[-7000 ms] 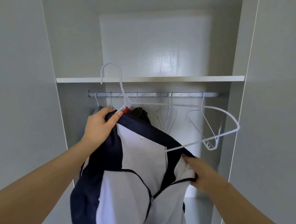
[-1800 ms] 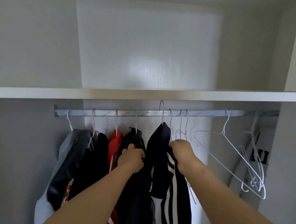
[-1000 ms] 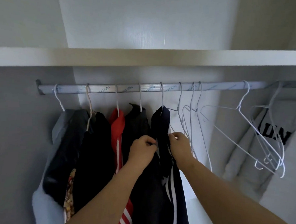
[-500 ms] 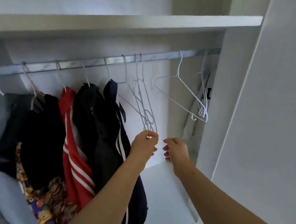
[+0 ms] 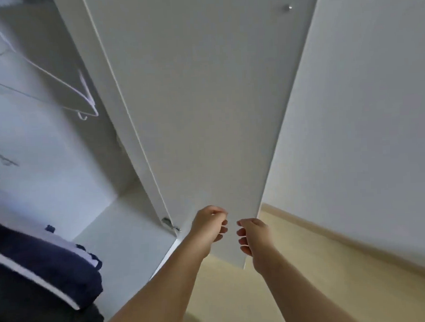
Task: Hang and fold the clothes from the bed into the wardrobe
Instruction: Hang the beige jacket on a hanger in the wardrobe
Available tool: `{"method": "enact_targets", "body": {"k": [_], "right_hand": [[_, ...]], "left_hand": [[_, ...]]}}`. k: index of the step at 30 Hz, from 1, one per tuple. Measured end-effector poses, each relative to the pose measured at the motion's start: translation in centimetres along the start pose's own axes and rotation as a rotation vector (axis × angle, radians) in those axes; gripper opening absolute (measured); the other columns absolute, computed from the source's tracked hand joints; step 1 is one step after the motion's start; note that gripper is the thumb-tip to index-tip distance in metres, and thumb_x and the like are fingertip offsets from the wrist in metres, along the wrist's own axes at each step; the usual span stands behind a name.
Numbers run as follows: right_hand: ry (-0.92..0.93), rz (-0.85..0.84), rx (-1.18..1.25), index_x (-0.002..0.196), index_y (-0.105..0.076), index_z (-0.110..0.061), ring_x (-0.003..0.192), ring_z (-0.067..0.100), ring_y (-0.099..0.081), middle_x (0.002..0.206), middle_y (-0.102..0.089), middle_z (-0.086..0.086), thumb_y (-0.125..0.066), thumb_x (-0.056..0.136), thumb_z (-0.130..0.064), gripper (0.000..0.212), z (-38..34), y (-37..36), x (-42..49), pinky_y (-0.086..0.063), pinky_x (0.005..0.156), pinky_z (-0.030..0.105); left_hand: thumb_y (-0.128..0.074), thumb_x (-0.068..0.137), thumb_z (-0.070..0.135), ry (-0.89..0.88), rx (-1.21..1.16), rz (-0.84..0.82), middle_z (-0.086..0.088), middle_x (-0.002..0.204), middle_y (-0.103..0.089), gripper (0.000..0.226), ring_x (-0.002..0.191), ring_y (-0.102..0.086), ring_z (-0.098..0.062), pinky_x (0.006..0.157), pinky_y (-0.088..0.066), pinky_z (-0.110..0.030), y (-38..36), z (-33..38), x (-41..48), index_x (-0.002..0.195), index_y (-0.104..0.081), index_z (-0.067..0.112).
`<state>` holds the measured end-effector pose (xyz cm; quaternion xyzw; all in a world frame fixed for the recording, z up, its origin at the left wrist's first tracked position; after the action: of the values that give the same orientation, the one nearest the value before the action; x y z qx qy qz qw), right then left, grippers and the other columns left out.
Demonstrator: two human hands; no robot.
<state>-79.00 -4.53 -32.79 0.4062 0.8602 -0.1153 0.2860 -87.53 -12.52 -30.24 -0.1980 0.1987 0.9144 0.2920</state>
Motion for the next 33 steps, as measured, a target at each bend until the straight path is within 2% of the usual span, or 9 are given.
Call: {"method": "enact_targets", "body": {"k": [5, 9, 16, 20, 26, 33], "right_hand": [[-0.092, 0.231, 0.174, 0.081, -0.057, -0.013, 0.052, 0.014, -0.043, 0.067, -0.051, 0.002, -0.049, 0.09, -0.01, 0.012, 3.1, 9.5, -0.2, -0.035, 0.05, 0.021], [-0.121, 0.472, 0.306, 0.082, -0.059, -0.013, 0.052, 0.014, -0.045, 0.068, -0.053, 0.002, -0.051, 0.089, -0.012, 0.011, 5.3, 17.4, -1.7, -0.036, 0.049, 0.021], [-0.144, 0.839, 0.561, 0.081, -0.055, -0.012, 0.053, 0.015, -0.048, 0.069, -0.053, 0.002, -0.049, 0.09, -0.011, 0.011, 10.8, 28.4, -7.7, -0.037, 0.05, 0.022], [-0.193, 0.966, 0.712, 0.078, -0.054, -0.011, 0.055, 0.017, -0.048, 0.07, -0.053, 0.003, -0.048, 0.089, -0.008, 0.013, 15.4, 33.0, -11.9, -0.038, 0.051, 0.022], [-0.149, 1.115, 0.878, 0.079, -0.056, -0.011, 0.056, 0.018, -0.049, 0.07, -0.054, 0.003, -0.05, 0.087, -0.008, 0.011, 21.3, 43.8, -17.8, -0.039, 0.052, 0.022], [-0.191, 1.186, 0.949, 0.073, -0.052, -0.013, 0.05, 0.017, -0.042, 0.063, -0.047, 0.002, -0.049, 0.086, -0.005, 0.015, 26.5, 56.7, -24.1, -0.033, 0.049, 0.021]], "left_hand": [[-0.052, 0.092, 0.022, 0.042, 0.108, -0.248, 0.003, 0.074, -0.06, 0.011, 0.06, -0.056, -0.008, 0.053, -0.044, -0.019, -10.4, -0.3, -0.2, 0.084, -0.06, 0.021], [-0.053, 0.091, 0.021, 0.023, 0.229, -0.464, 0.001, 0.078, -0.06, 0.008, 0.065, -0.057, -0.011, 0.057, -0.044, -0.022, -18.8, -0.2, -1.4, 0.089, -0.06, 0.018], [-0.049, 0.092, 0.014, -0.033, 0.467, -0.807, 0.002, 0.067, -0.052, 0.016, 0.056, -0.052, -0.011, 0.053, -0.04, -0.02, -31.4, -1.1, -7.6, 0.078, -0.056, 0.019], [-0.047, 0.092, 0.014, -0.023, 0.604, -0.964, 0.002, 0.066, -0.052, 0.019, 0.052, -0.05, -0.01, 0.053, -0.038, -0.019, -37.1, -3.4, -12.8, 0.076, -0.055, 0.02], [-0.045, 0.092, 0.012, -0.112, 0.693, -1.116, 0.001, 0.066, -0.052, 0.019, 0.051, -0.048, -0.01, 0.052, -0.037, -0.019, -49.5, -5.7, -22.9, 0.077, -0.054, 0.019], [-0.045, 0.092, 0.012, -0.052, 0.75, -1.187, 0.002, 0.065, -0.052, 0.017, 0.05, -0.048, -0.01, 0.052, -0.037, -0.019, -61.0, -8.8, -33.2, 0.08, -0.055, 0.018]]}}
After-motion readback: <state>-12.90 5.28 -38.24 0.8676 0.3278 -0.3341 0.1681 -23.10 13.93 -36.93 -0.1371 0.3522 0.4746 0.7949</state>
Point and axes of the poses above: each hand's wrist, its own x-axis towards the middle knuckle, its own y-axis out of the back of the hand, z = x × y, the point moved 2 cm from there along x, towards the middle knuckle
